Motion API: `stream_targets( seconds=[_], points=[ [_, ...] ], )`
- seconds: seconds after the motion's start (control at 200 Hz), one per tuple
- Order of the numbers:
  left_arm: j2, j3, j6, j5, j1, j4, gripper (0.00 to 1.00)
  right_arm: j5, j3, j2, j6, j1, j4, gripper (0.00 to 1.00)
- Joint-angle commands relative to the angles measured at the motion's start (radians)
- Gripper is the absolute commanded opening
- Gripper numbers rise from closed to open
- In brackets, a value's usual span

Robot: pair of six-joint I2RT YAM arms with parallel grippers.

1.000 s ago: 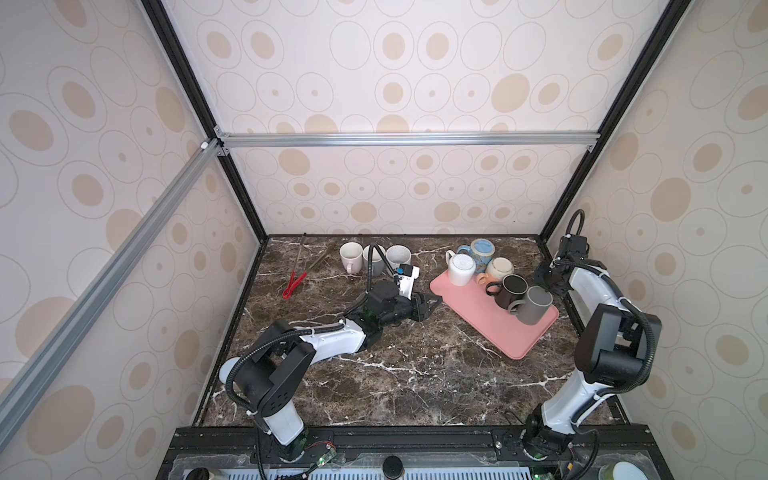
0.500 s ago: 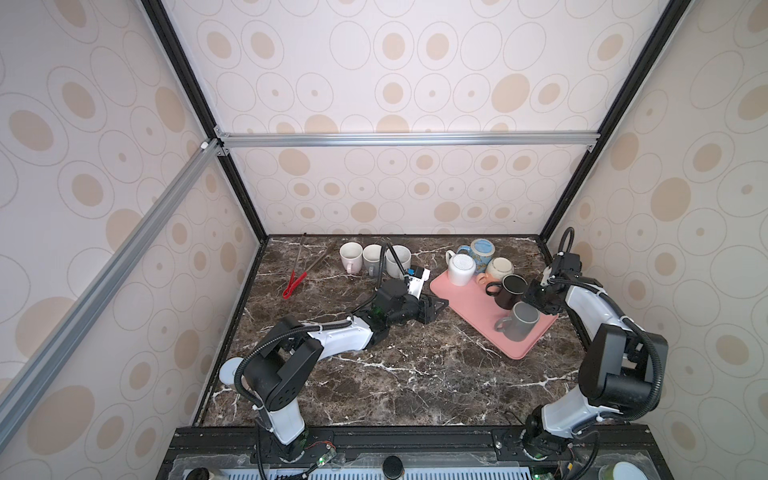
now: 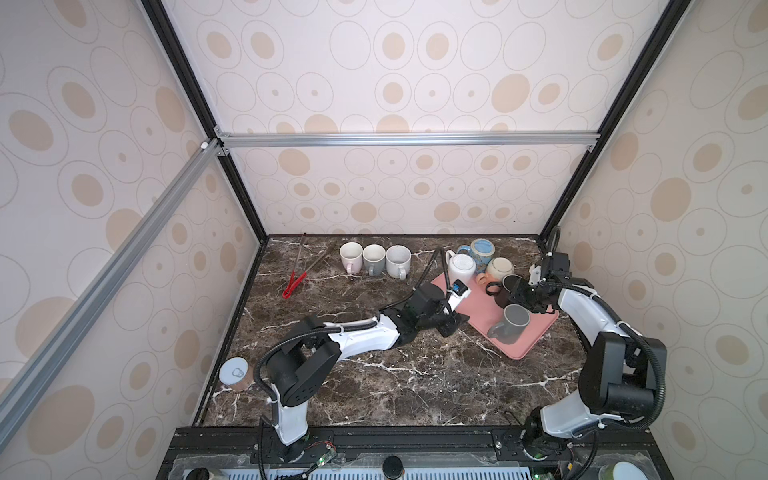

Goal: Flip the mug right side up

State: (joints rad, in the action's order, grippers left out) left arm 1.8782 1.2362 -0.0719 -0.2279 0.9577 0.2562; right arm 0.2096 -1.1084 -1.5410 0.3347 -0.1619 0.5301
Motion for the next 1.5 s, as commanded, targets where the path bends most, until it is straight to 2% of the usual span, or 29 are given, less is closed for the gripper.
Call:
stream_targets(
  seconds=[0.0,0.185,0.39,0.795,0.97,1.11,1.19,1.36,1.495],
  points=[
    [0.083,0.124,0.091,0.042,0.051,-0.103,0.56,-0.006,-0.036,0.056,-0.002,0.002,0.026,0.48],
    [0.23,0.331,0.118,0.064,0.086,-0.202,0.58,-0.004,0.003,0.141,0.016,0.001,0.017,0.49],
    [0.351,0.478,0.104,0.044,0.089,-0.259,0.6,0.033,0.088,0.204,0.051,0.001,-0.036,0.49],
    [0.471,0.64,0.069,0.074,0.09,-0.301,0.59,0.071,0.134,0.214,0.047,0.001,-0.052,0.49],
    [0.496,0.7,0.067,0.089,0.09,-0.337,0.47,0.091,0.133,0.214,0.057,0.005,-0.05,0.49],
    [0.489,0.704,0.068,0.1,0.09,-0.344,0.21,0.091,0.138,0.234,0.061,0.007,-0.051,0.49],
    [0.483,0.703,0.069,0.114,0.09,-0.342,0.11,0.091,0.141,0.249,0.063,0.007,-0.05,0.49],
    [0.465,0.701,0.071,0.136,0.09,-0.331,0.0,0.105,0.135,0.267,0.077,0.008,-0.048,0.49],
    [0.443,0.694,0.061,0.132,0.089,-0.313,0.0,0.126,0.115,0.279,0.097,0.009,-0.049,0.49]
  ],
)
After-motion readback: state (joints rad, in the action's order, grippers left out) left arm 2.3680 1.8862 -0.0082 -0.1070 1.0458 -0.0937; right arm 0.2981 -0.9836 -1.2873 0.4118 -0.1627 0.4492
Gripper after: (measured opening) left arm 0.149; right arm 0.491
